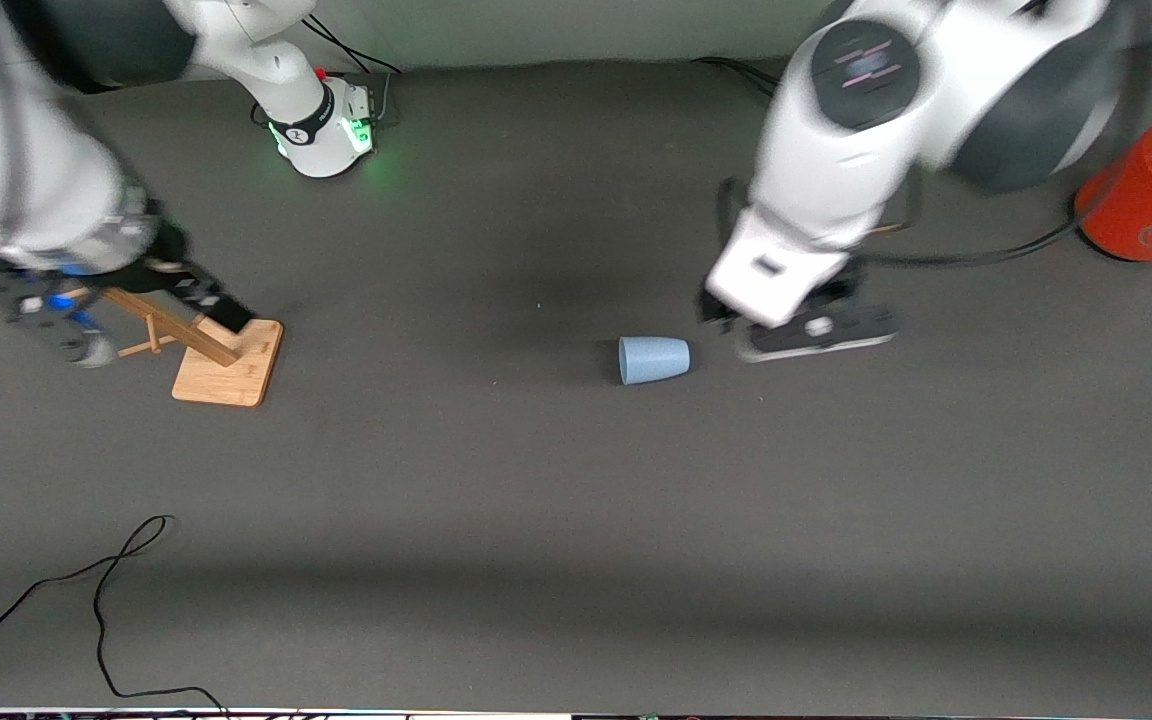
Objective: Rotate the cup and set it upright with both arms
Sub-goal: 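Release the cup on its side and withdraw the right gripper, then reach the left gripper to the lying cup and grasp its rim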
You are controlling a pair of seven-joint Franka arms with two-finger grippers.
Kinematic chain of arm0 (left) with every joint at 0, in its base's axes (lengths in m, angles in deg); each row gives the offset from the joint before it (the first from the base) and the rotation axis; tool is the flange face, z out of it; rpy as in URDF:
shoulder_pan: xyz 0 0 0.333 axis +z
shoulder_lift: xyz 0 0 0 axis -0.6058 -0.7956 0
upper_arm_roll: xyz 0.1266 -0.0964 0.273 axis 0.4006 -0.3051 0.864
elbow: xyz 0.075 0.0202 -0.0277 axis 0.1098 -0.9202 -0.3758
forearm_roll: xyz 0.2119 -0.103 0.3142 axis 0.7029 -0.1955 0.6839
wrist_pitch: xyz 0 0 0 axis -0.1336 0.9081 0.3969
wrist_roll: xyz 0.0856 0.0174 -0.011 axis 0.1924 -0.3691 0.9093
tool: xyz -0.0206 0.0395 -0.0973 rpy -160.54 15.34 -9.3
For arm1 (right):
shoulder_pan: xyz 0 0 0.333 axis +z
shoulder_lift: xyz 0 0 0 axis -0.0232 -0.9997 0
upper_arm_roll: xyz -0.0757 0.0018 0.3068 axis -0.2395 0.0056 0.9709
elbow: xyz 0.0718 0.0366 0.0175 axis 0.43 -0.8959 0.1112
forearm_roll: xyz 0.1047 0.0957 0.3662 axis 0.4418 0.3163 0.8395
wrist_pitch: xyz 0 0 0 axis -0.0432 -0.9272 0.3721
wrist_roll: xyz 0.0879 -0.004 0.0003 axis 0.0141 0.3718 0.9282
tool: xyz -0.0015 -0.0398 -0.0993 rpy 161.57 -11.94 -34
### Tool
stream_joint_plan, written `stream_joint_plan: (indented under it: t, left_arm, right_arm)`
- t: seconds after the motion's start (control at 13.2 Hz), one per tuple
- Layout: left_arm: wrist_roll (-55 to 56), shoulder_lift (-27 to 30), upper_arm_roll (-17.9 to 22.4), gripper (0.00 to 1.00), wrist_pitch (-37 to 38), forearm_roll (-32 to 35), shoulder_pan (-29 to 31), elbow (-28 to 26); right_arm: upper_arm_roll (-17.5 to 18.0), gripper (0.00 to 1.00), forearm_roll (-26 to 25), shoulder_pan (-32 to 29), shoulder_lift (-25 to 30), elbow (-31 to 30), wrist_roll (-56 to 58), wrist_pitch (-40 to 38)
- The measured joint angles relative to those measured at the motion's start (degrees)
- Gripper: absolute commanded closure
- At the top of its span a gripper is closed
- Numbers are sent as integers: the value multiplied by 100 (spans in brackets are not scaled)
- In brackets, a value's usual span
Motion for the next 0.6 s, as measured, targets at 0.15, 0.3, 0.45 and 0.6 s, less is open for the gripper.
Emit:
stream_joint_plan:
  t: [0.15, 0.3, 0.45, 0.6]
  left_arm:
    - [704, -927, 49, 0, -216, 458, -684, 663]
    - [1089, -1576, 314, 1, -532, 698, -1263, 937]
    - [1131, -1967, 724, 1, -619, 780, -1661, 1026]
    - [1105, -2258, 878, 2, -616, 1127, -1839, 1022]
  right_arm:
    - [10, 0, 2, -482, 489, -714, 997, 526]
    - [110, 0, 3, -925, 833, -1242, 1950, 901]
    - [365, 0, 10, -1432, 975, -1514, 2861, 1147]
    - [773, 0, 19, -1983, 1000, -1604, 3378, 1303]
